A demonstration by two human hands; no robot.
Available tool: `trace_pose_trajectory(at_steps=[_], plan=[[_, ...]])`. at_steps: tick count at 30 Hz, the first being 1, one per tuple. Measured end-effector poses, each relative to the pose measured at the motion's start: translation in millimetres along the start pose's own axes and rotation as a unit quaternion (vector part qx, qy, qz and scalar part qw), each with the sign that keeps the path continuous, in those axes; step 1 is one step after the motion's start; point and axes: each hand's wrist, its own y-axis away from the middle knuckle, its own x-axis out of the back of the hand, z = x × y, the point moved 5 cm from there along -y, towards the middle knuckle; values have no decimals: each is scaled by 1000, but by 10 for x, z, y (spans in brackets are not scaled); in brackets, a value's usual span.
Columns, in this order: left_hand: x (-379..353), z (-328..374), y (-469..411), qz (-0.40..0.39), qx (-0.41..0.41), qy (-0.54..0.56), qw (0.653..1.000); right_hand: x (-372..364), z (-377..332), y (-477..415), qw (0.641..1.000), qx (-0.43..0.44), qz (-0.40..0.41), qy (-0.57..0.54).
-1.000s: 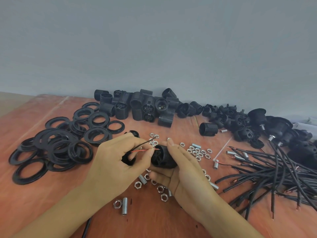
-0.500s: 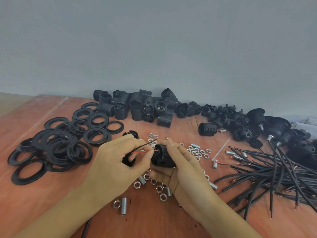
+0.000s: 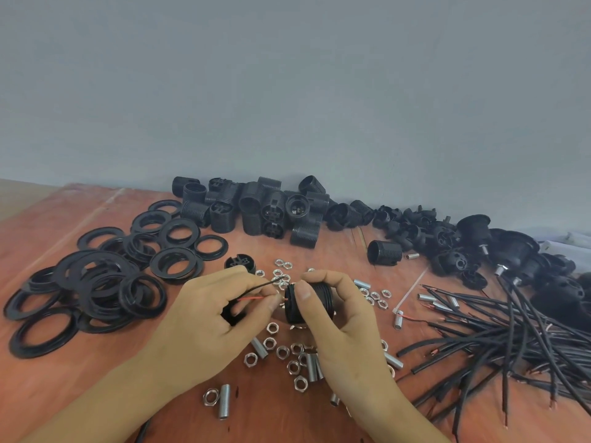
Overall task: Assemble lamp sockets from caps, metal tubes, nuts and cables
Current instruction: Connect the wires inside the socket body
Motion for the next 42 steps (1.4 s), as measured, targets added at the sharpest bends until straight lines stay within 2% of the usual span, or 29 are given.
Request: trace_pose_trajectory(at_steps=[6, 9, 16, 18, 21, 28, 31, 33, 37, 39, 42], plan=[[7, 49, 8, 16, 4, 1, 1000, 71, -21, -13, 997, 10, 5, 72], [40, 53, -4, 30, 11, 0, 999, 62, -69, -7, 992, 27, -23, 118], [3, 36, -1, -7, 53, 68, 996, 25, -83, 17, 987, 37, -65, 139], [-34, -21, 5, -31, 115, 182, 976, 11, -89, 17, 990, 16, -82, 113], [-71, -108, 23, -79, 214, 323, 918, -24, -112, 23, 992, -16, -109, 67], [-103, -109, 52, -137, 256, 405, 867, -68, -149, 42, 987, -42, -157, 13], [-114, -104, 43, -113, 260, 386, 878, -53, -77, 29, 988, -66, -141, 1], [-122, -100, 33, -68, 266, 371, 887, -47, -31, 19, 988, -98, -115, -42], [-37, -56, -9, 25, 206, 244, 947, -27, 13, -4, 940, -215, -52, -258], [1, -25, -11, 46, 170, 175, 969, -7, 28, -11, 926, -244, -33, -287], [5, 30, 8, 56, 145, 143, 977, -19, 79, -5, 919, -269, -39, -287]])
